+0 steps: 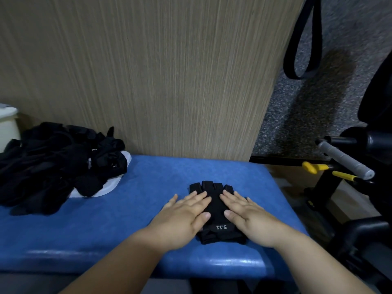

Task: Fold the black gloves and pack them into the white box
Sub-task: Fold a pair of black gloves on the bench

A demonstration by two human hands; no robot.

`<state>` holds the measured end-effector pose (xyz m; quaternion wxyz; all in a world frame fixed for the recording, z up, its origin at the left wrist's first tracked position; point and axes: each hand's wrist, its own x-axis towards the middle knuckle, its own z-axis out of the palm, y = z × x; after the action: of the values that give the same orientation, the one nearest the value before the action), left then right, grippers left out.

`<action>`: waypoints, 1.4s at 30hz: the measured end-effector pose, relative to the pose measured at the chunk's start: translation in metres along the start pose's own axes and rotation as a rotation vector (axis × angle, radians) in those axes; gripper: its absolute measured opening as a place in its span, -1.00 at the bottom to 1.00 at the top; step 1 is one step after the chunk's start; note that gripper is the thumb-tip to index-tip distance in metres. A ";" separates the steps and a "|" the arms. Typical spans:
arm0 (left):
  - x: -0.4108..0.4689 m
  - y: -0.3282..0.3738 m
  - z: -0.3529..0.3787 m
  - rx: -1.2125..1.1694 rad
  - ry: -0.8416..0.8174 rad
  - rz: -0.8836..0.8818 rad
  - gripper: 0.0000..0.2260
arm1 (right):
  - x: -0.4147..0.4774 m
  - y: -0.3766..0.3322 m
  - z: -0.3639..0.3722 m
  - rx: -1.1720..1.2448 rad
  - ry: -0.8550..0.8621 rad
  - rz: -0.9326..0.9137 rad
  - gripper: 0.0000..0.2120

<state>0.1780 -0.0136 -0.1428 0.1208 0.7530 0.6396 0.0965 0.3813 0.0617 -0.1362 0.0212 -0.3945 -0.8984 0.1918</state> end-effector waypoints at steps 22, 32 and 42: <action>-0.006 -0.014 -0.005 -0.250 0.137 0.116 -0.51 | -0.011 0.022 -0.017 0.171 0.107 -0.057 -0.48; 0.004 -0.006 0.000 -0.362 0.286 0.023 -0.77 | -0.014 0.017 -0.021 0.185 0.078 -0.064 -0.43; 0.002 0.000 -0.010 -0.746 0.284 -0.167 -0.93 | -0.005 0.004 -0.015 0.270 0.352 -0.100 -0.88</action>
<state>0.1748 -0.0109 -0.1331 0.3036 0.5821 0.6302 0.4146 0.3905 0.0655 -0.1227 0.2396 -0.3705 -0.8655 0.2373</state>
